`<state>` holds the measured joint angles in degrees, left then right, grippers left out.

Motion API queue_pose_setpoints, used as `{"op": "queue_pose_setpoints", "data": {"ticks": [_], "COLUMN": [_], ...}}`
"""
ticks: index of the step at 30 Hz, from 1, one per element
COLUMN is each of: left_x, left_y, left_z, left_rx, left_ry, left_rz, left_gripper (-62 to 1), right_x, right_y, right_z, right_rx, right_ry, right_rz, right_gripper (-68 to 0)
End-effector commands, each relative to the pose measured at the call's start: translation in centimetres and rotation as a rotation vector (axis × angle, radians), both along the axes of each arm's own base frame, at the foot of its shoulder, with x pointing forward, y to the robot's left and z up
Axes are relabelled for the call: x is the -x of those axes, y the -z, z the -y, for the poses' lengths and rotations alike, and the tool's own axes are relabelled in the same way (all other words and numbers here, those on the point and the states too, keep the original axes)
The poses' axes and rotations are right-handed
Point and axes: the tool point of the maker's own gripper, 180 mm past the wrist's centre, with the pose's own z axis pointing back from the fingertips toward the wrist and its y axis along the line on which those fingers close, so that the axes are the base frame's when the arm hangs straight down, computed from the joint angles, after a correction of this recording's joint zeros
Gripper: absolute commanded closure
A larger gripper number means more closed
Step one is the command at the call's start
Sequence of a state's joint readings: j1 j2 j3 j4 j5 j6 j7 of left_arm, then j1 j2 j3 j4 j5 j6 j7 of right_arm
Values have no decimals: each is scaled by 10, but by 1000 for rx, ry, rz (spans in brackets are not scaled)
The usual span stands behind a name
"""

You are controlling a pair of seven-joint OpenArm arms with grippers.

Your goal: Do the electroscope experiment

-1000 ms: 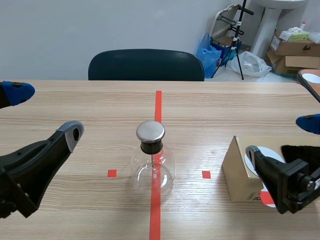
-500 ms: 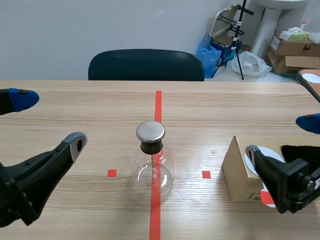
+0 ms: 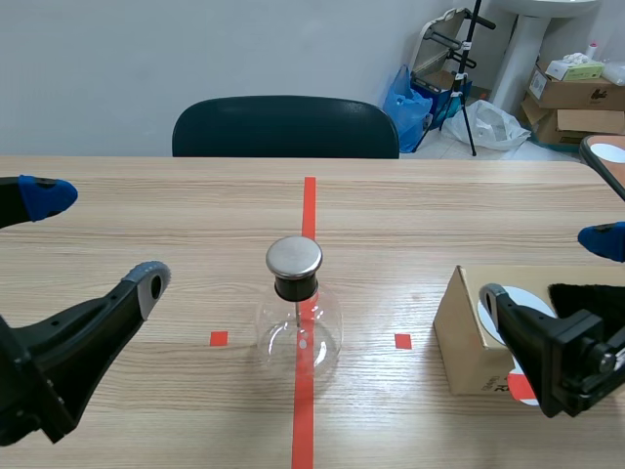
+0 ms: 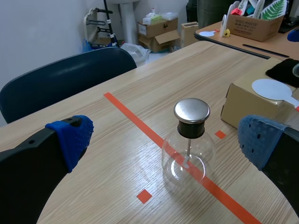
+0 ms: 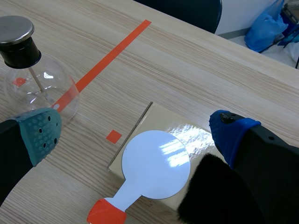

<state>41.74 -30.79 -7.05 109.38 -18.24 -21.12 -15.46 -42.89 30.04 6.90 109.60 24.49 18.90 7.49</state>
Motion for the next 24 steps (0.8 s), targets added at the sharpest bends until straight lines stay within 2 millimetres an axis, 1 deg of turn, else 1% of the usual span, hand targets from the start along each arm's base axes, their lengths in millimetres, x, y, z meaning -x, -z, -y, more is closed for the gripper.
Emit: {"op": "queue_pose_setpoints", "data": {"ticks": [1,11,15,19,21,24], "left_x": [-1,-1,-1,0,0,0], "left_y": [-12,-12,-12,-11,-11,-11], "left_z": [2,3,3,3,3,3], "left_rx": [27,27,23,20,21,21], "left_ry": [4,4,5,6,6,6], "left_rz": [32,32,33,33,33,33], "left_gripper": [-623,-623,-623,-623,-623,-623], "right_x": [-3,-3,0,8,16,34], "right_y": [-10,-8,-5,-4,-3,3], "right_z": [-3,-3,-7,-17,-24,-34], "right_rx": [-4,15,176,349,431,547], "right_ry": [-17,-23,-98,-201,-265,-380], "right_rz": [30,32,80,144,174,209], "right_gripper": [-679,-679,-679,-679,-679,-679]}}
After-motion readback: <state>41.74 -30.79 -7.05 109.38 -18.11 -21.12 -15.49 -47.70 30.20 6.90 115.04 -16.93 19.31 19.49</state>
